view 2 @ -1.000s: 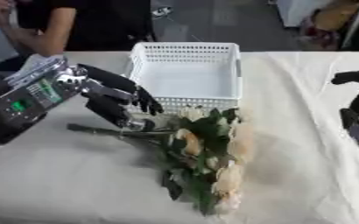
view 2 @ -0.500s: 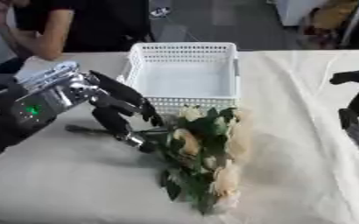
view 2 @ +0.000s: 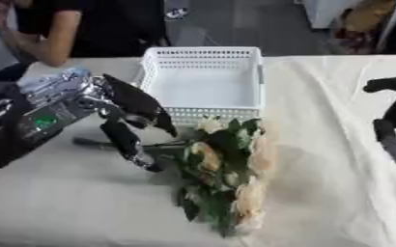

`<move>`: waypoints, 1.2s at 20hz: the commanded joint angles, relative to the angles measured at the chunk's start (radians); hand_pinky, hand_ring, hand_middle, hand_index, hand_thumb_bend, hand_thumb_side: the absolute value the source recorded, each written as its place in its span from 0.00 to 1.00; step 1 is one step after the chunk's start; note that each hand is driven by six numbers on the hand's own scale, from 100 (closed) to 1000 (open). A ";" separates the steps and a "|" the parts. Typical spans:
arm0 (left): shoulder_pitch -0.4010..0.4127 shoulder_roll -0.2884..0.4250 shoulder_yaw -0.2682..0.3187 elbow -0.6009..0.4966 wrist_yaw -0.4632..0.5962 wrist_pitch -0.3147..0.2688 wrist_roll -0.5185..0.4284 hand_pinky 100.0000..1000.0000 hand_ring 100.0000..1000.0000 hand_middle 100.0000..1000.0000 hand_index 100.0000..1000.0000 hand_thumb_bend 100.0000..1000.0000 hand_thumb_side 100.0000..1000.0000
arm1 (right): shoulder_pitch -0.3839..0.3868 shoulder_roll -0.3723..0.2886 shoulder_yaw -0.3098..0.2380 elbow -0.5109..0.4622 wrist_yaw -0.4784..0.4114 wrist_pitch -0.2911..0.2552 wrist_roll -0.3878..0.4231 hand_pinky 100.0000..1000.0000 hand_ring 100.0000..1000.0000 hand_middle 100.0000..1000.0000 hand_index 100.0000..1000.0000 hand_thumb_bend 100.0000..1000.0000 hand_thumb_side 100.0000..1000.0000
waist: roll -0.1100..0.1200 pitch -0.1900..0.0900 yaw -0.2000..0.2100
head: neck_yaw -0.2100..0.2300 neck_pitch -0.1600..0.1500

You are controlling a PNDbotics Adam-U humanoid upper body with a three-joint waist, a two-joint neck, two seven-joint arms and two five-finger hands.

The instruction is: Pick up objects on the table and place them in the box.

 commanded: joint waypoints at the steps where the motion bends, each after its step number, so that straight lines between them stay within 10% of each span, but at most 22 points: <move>1: -0.015 0.006 0.015 0.005 -0.020 -0.012 -0.004 1.00 0.90 0.88 1.00 0.98 1.00 | -0.016 -0.014 0.001 -0.012 -0.004 -0.004 0.004 0.48 0.48 0.83 0.93 0.00 0.26 | -0.003 -0.008 -0.001 | 0.004 -0.001; 24: 0.004 -0.160 0.093 0.195 -0.099 0.035 -0.004 1.00 0.90 0.89 1.00 0.97 1.00 | -0.029 0.005 0.005 -0.014 -0.009 -0.001 0.004 0.47 0.48 0.83 0.93 0.00 0.26 | -0.015 0.004 -0.012 | 0.019 -0.001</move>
